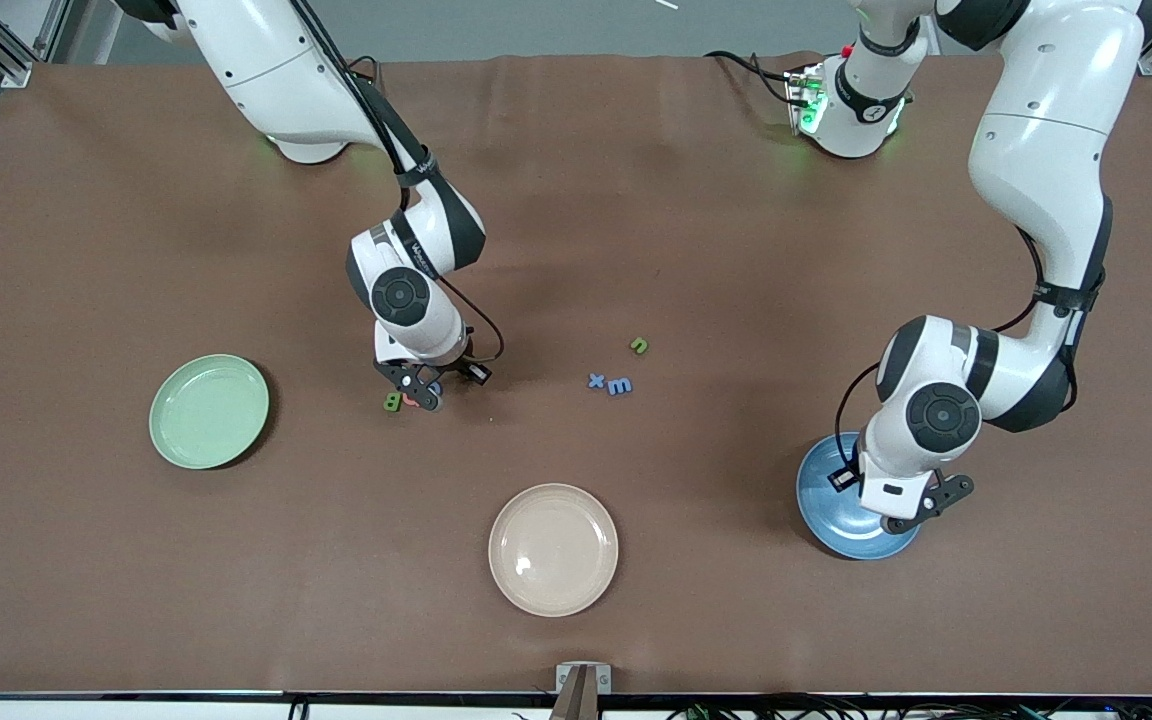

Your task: Sort upper and lower case letters into plates

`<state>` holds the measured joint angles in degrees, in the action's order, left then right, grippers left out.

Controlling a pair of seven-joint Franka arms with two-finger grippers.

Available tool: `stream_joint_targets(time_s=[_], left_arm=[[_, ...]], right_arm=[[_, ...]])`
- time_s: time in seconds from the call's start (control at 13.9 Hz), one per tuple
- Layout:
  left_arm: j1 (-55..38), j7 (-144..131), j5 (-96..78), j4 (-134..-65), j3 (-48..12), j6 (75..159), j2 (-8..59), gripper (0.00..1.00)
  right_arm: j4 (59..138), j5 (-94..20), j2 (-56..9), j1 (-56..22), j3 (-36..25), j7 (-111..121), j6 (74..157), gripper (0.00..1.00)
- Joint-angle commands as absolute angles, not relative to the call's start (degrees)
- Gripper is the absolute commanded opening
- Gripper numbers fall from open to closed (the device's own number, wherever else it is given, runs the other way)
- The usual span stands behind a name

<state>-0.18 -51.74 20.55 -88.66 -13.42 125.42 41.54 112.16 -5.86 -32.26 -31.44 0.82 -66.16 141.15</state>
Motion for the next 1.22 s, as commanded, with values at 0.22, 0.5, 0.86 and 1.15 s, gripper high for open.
stream_joint_targets(time_s=[0.22,0.5,0.86,1.15], left_arm=[[-9.55,-67.55,21.62,-89.65,-18.81,125.42,41.3,1.0],[-17.66,-76.37,21.27,-89.12,-18.81,127.17,43.42,1.0],[-23.46,-80.42,18.98,-89.3,-18.81,133.24,45.35,0.99],[-25.14,-82.0,19.25,-89.21,-18.81,135.08,47.37,0.97]], right_arm=[[108.46,-2.83,-24.02,-29.37,-1.75,-58.76,124.95,0.16],[110.56,-2.55,-18.11,-16.47,-2.02,-34.68,118.83,0.16],[111.62,-2.55,-19.77,-1.78,-2.02,-9.27,123.12,0.16],[111.97,-2.55,-25.04,4.3,-1.93,1.92,129.28,0.16]])
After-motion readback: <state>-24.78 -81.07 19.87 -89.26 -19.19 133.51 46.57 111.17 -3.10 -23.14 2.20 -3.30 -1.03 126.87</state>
